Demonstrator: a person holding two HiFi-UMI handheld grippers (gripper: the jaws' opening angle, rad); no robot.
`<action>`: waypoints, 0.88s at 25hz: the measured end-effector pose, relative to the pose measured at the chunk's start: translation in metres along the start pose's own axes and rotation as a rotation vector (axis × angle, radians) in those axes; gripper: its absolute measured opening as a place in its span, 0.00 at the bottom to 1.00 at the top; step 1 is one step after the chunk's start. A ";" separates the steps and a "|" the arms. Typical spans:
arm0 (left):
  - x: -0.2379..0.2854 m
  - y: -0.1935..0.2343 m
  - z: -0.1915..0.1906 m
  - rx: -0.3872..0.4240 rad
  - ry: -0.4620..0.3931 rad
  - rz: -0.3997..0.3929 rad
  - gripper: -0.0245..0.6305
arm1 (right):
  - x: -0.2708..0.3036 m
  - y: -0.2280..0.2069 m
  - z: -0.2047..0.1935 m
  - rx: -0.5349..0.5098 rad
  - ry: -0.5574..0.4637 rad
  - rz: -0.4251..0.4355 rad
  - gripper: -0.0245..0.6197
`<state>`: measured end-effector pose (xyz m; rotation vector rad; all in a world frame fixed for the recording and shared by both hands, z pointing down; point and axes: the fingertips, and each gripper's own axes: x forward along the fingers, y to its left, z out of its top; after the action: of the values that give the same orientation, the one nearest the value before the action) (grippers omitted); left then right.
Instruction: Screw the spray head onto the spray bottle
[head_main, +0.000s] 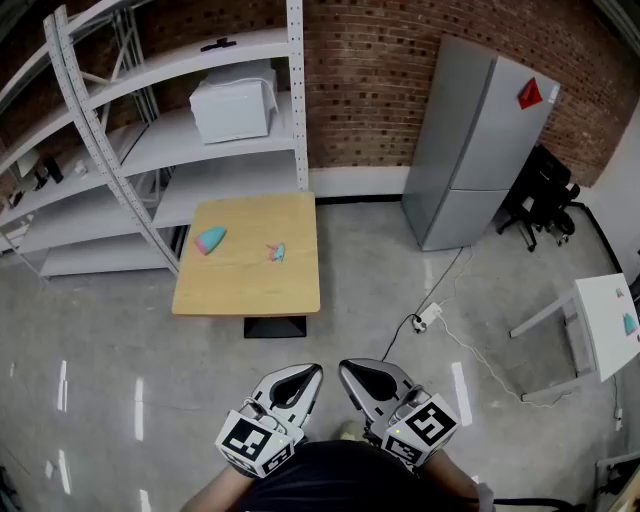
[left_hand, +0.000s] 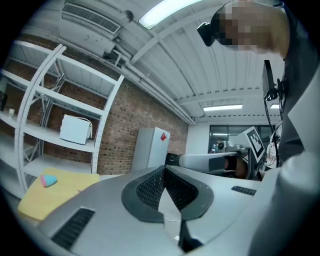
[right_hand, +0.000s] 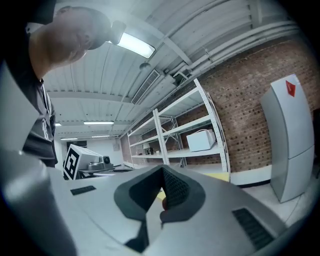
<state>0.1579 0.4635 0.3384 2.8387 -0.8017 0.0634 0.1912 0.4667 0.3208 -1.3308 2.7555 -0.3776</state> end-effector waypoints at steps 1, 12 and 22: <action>0.001 0.000 0.000 -0.002 0.002 0.002 0.04 | 0.000 -0.001 0.000 0.004 0.001 0.002 0.03; 0.017 0.013 -0.022 -0.043 0.047 0.096 0.04 | -0.003 -0.027 -0.019 0.082 0.006 0.062 0.04; 0.013 0.065 -0.044 -0.103 0.088 0.251 0.04 | 0.040 -0.061 -0.040 0.197 0.021 0.144 0.04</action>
<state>0.1356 0.4116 0.3940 2.6058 -1.1024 0.1752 0.2062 0.4071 0.3769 -1.0825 2.7245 -0.6363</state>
